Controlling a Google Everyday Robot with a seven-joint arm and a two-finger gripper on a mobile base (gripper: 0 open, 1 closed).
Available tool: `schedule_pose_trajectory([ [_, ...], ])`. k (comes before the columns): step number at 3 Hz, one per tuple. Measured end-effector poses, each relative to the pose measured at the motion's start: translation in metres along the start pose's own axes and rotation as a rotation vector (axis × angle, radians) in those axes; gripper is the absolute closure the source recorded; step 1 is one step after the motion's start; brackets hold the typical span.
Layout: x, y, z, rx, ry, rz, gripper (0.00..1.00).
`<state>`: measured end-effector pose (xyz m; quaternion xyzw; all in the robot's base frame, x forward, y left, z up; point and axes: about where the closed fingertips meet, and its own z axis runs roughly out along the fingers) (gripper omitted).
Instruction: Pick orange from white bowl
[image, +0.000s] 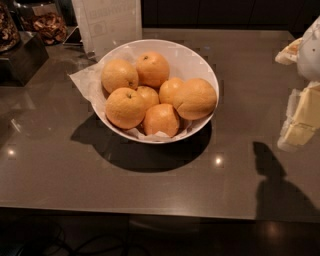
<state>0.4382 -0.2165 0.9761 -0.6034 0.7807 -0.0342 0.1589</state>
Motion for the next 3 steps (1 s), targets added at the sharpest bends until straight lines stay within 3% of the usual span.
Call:
schedule_pose_trajectory([
  [1, -0.003, -0.001, 0.001, 0.0, -0.006, -0.004, 0.0],
  [2, -0.028, -0.006, 0.015, -0.035, -0.042, -0.054, 0.0],
  [3, -0.058, -0.011, 0.042, -0.109, -0.074, -0.115, 0.0],
])
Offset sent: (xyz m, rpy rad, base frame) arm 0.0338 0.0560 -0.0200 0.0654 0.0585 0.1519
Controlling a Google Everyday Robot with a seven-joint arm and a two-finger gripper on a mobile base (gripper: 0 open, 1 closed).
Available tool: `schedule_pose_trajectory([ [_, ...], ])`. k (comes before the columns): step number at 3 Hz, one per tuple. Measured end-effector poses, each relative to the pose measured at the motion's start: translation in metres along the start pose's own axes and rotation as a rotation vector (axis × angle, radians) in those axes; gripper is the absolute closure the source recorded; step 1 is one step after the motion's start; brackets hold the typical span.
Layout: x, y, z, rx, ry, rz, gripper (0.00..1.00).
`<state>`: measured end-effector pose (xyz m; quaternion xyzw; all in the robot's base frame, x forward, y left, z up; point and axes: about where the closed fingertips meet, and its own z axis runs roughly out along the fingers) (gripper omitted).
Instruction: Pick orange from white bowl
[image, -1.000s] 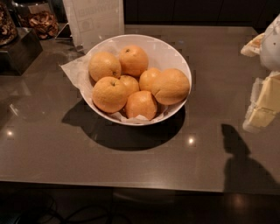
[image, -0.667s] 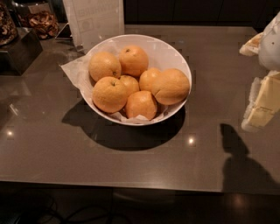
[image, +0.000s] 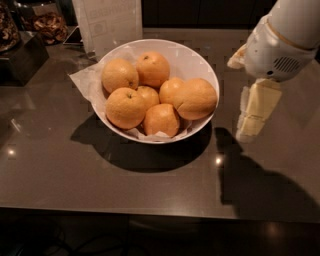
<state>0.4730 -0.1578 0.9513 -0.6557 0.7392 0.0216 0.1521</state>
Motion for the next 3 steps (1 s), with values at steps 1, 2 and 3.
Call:
schedule_pose_trajectory([
  [1, -0.001, -0.001, 0.002, -0.003, -0.001, -0.002, 0.0],
  [2, 0.001, -0.003, 0.001, 0.012, -0.018, 0.018, 0.0],
  [3, -0.011, -0.016, 0.007, 0.004, -0.107, 0.042, 0.0],
])
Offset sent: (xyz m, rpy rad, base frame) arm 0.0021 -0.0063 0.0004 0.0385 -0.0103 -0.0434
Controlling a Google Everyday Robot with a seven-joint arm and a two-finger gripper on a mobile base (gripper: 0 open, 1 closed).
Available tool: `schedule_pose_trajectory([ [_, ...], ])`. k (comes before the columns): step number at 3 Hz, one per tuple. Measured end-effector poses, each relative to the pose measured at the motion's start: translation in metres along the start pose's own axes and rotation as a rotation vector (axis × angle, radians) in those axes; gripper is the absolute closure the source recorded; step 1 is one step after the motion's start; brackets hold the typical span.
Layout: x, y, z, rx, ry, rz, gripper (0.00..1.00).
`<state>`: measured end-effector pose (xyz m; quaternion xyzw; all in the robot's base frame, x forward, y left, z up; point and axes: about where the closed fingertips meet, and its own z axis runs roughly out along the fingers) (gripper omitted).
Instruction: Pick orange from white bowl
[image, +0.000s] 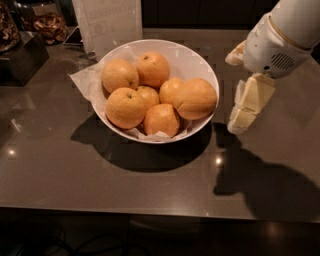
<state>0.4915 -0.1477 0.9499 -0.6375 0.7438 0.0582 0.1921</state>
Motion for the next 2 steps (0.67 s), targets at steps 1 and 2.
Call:
schedule_pose_trajectory([
  [1, -0.026, -0.01, 0.007, -0.026, -0.079, -0.023, 0.0],
  [2, -0.05, -0.014, 0.016, -0.057, -0.139, -0.058, 0.0],
])
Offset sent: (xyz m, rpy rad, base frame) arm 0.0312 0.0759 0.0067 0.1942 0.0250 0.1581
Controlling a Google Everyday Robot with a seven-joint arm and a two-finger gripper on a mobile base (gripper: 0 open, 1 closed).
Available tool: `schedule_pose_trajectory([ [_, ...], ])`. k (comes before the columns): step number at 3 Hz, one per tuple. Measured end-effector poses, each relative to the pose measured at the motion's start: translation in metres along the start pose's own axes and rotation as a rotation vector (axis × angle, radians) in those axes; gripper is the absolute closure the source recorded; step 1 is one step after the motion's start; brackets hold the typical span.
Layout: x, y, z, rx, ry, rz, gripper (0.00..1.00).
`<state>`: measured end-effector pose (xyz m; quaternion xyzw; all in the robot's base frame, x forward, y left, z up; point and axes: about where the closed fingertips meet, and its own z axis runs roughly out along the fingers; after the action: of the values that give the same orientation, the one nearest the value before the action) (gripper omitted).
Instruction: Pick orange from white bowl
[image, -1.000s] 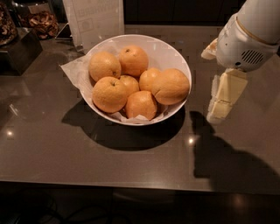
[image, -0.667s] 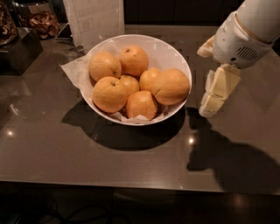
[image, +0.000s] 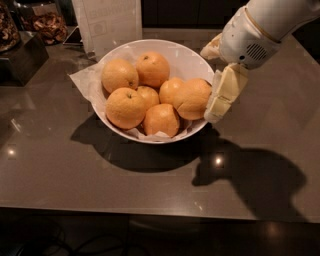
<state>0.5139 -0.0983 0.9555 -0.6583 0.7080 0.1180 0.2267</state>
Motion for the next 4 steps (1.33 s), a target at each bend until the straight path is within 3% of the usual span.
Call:
schedule_pose_trajectory([
  [1, -0.015, 0.003, 0.015, -0.045, -0.031, -0.022, 0.0],
  [3, -0.014, -0.003, 0.048, -0.117, -0.032, 0.005, 0.0],
  [4, -0.014, -0.003, 0.048, -0.117, -0.032, 0.005, 0.19],
])
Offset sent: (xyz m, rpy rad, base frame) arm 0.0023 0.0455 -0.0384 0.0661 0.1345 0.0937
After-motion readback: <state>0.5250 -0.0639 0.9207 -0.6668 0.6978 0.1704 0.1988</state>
